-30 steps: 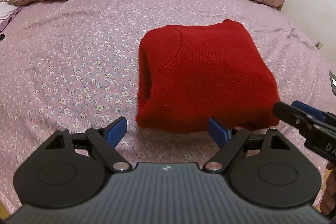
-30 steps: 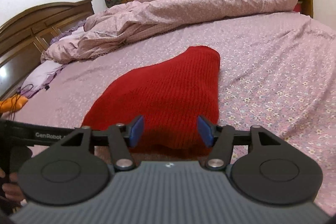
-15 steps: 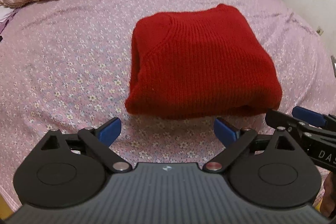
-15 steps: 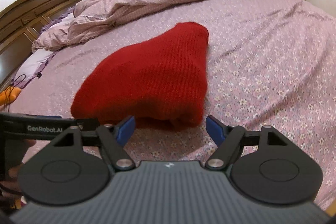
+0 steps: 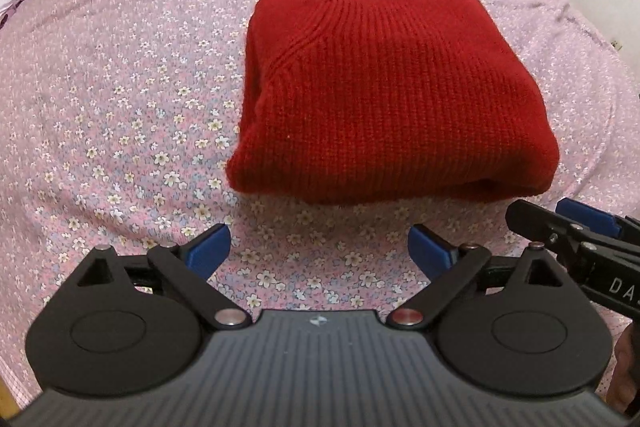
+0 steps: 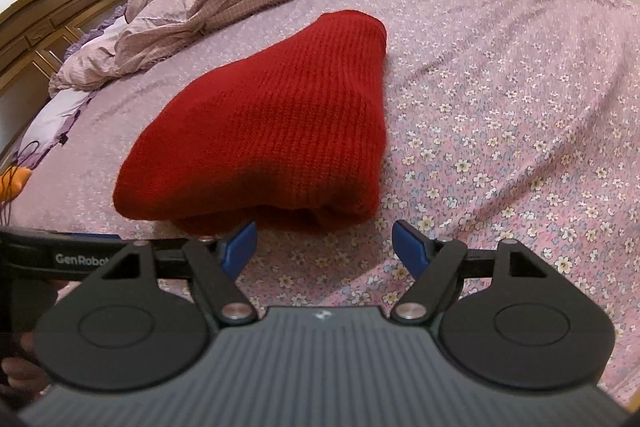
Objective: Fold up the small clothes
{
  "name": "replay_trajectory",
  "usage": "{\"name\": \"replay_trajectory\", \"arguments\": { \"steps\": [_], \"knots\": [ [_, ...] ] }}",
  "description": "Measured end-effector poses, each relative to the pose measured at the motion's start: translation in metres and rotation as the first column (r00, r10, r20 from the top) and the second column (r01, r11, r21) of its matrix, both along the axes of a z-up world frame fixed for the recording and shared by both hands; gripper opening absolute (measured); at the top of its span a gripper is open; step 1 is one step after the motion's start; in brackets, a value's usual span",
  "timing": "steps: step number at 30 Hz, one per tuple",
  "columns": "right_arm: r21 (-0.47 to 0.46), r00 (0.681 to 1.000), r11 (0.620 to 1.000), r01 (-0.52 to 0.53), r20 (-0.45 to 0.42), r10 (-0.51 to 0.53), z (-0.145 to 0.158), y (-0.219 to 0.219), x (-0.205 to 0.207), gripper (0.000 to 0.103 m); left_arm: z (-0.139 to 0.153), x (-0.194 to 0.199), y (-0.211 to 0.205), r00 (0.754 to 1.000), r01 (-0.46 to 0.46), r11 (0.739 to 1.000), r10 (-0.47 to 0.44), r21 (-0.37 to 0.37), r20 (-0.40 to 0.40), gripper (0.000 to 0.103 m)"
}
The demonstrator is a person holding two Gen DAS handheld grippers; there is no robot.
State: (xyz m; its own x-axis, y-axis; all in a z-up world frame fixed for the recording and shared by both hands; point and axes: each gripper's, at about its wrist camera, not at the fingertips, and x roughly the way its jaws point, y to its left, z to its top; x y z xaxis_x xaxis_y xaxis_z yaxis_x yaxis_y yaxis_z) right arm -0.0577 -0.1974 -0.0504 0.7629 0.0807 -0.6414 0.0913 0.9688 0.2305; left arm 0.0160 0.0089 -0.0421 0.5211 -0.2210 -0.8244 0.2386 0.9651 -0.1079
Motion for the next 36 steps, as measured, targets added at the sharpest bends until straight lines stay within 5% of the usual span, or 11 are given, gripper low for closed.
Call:
{"name": "replay_trajectory", "arguments": {
  "steps": [36],
  "knots": [
    [0.014,1.000,1.000,0.014,-0.011,-0.014,-0.0033,-0.0033,0.0019,0.076,-0.0014,-0.0029,-0.0029,1.000,-0.003,1.000,0.003,0.019,-0.003,0.098]
  ]
}}
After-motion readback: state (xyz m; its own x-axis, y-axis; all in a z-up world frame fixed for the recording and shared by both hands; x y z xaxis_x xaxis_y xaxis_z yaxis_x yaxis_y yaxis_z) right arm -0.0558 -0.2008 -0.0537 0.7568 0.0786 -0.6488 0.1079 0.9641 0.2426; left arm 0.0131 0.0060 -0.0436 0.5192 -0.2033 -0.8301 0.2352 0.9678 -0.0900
